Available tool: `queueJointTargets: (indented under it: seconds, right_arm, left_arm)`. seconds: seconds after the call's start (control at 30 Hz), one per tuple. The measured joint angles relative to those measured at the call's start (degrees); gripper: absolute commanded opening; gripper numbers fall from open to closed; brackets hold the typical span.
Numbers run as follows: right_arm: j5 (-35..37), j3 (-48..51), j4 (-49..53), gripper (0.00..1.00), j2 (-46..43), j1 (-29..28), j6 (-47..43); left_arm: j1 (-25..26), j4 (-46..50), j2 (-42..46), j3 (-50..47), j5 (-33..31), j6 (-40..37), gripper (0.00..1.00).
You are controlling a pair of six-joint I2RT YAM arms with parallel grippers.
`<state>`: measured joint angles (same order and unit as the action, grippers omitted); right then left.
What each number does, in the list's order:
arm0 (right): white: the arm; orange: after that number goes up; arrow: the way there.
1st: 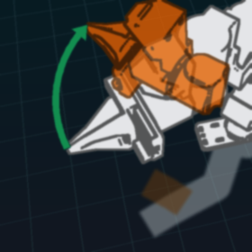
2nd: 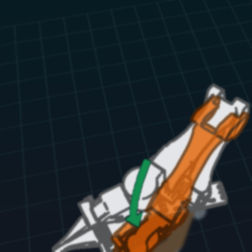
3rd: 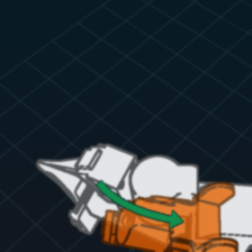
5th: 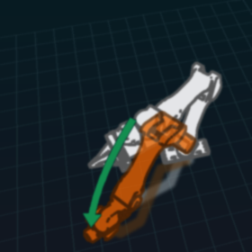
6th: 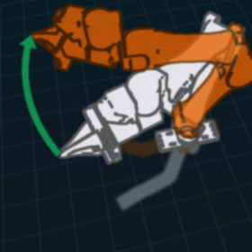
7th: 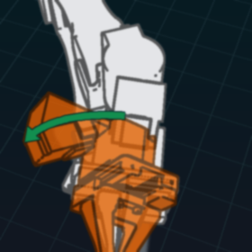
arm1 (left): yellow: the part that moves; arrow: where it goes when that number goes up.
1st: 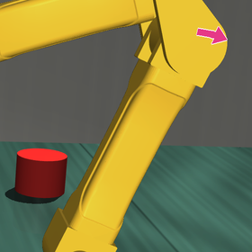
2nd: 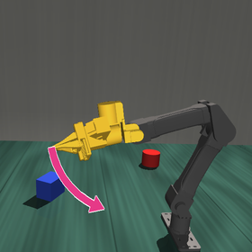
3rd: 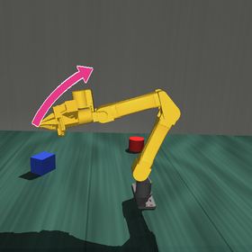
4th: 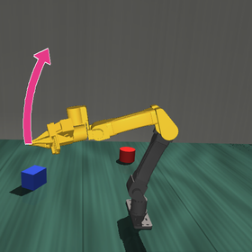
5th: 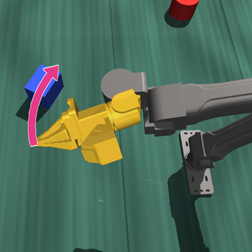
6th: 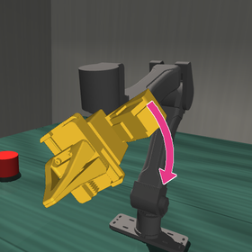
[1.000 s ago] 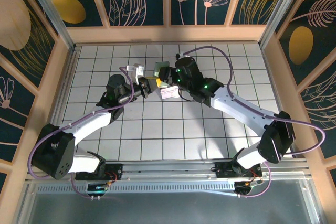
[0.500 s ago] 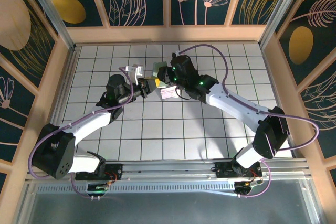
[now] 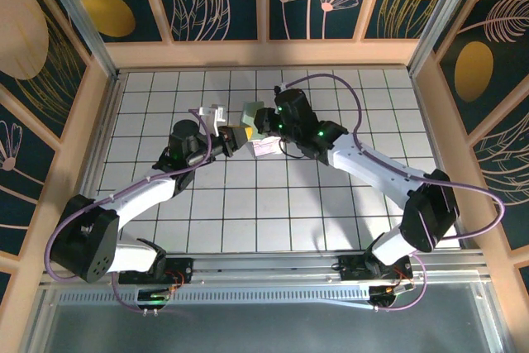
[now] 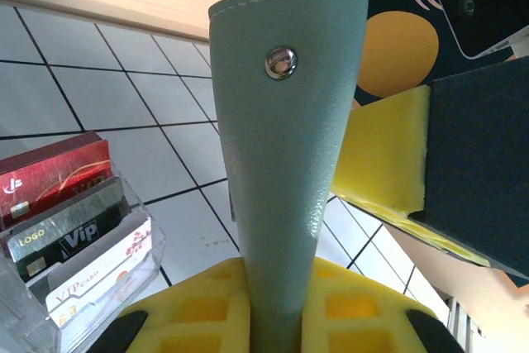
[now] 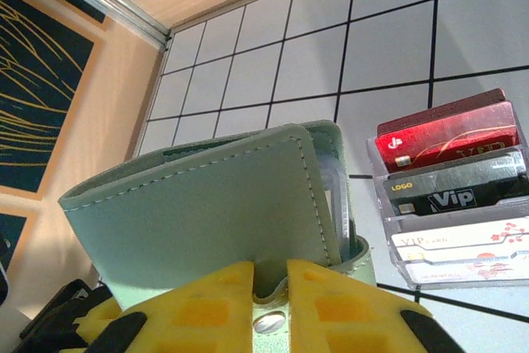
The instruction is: Take the credit cards out of the card holder
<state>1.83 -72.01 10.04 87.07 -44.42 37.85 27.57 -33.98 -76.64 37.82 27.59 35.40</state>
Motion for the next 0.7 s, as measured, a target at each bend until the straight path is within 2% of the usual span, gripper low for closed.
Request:
queueJointTargets:
  seconds: [0.1,0.53,0.7]
  right_arm:
    - [-0.5,0.74,-0.39,0.0,-0.72,0.31,0.0]
    - [-2.99,4.83,-3.08,0.0,-4.57,1.27,-1.73]
    - [-0.15,6.47,-0.68,0.0,-5.33,3.34,-3.04]
  left_arm:
    - [0.26,0.02,0.07,-0.02,-0.5,0.2,0.0]
    - [0.96,-0.5,0.22,0.0,0.13,0.83,0.0]
    - [0.28,-3.04,0.72,0.13,-1.18,1.2,0.0]
